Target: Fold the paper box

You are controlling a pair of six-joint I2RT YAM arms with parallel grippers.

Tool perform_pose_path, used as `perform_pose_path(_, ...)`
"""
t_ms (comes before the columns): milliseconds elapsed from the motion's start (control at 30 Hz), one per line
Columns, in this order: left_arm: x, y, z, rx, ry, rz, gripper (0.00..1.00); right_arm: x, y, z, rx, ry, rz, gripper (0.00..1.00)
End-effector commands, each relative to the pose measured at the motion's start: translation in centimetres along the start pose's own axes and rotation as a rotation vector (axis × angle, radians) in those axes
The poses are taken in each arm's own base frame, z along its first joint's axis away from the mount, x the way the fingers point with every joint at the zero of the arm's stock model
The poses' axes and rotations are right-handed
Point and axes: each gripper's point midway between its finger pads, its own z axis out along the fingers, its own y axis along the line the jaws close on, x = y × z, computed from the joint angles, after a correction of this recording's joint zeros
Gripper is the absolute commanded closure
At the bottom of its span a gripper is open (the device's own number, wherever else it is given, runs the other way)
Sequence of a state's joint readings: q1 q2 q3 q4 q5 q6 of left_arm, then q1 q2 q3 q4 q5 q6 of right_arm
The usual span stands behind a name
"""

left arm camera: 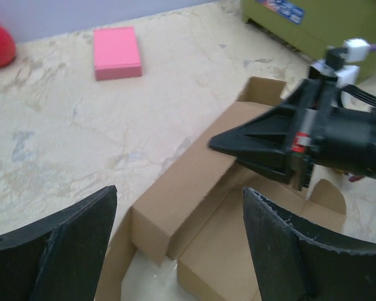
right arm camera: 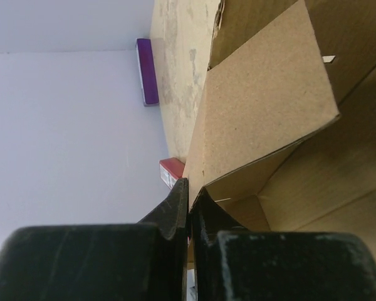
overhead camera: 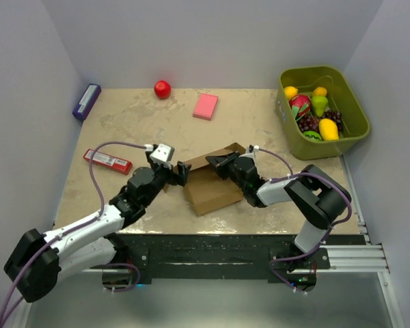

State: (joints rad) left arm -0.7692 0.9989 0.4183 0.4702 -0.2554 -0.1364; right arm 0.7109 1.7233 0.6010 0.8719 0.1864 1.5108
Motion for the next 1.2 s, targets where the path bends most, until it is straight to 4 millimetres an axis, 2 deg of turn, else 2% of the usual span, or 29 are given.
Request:
perform_pose_path(0,1.2,3.8,-1.2,-0.129,0.088,-0.239,0.14,-1.5,-1.3,-0.5,0.015,-0.057,-0.036,1.00)
perform_pose_path(33,2.4,4.8,-1.7,-0.179,0.112,-0.257,0.13,-1.6,-1.5,-0.6,0.019,-0.058,-0.044,1.00)
perform_pose_path(67,2.7,5.8,-2.0,-0.233,0.111,-0.307,0.11,-1.6,-1.8,-0.7,0.025,-0.057,-0.045,1.00)
perform_pose_path(100,3.3,7.9,-2.5,-0.327,0.112,-0.332,0.09,-1.6,-1.6,-0.7,0.017,-0.056,-0.043,1.00)
perform_pose_path(167,5.3,9.3,-3.0,-0.381,0.152,-0.371,0.08,-1.7,-1.8,-0.8,0.016,-0.056,-0.046,1.00)
perform_pose_path(200,6.6,10.7,-3.4,-0.424,0.172,-0.379,0.08,-1.8,-1.7,-0.8,0.013,-0.058,-0.043,1.00)
perform_pose_path(233,8.1,11.2,-3.5,-0.444,0.220,-0.383,0.08,-1.8,-1.6,-0.9,0.012,-0.058,-0.044,1.00)
perform_pose_path(333,11.2,11.6,-3.4,-0.457,0.305,-0.380,0.09,-1.9,-1.4,-1.0,0.005,-0.059,-0.052,1.00)
perform_pose_path(433,13.4,11.0,-3.0,-0.418,0.369,-0.374,0.11,-1.9,-1.4,-1.2,0.003,-0.062,-0.052,1.00)
perform_pose_path(467,13.5,10.4,-2.8,-0.382,0.386,-0.363,0.11,-2.0,-1.3,-1.2,0.002,-0.065,-0.051,1.00)
perform_pose_path(633,12.9,8.1,-1.0,-0.222,0.378,-0.352,0.15,-2.1,-1.5,-1.2,0.006,-0.068,-0.051,1.00)
perform_pose_path(733,12.9,7.4,-0.7,-0.178,0.365,-0.338,0.16,-2.0,-1.6,-1.1,0.005,-0.065,-0.051,1.00)
perform_pose_path(867,12.9,5.6,-0.2,-0.072,0.370,-0.316,0.17,-2.0,-1.8,-1.1,0.008,-0.066,-0.053,1.00)
perform_pose_path(1167,12.9,2.9,0.8,0.015,0.371,-0.207,0.18,-2.1,-1.7,-1.1,0.009,-0.067,-0.059,1.00)
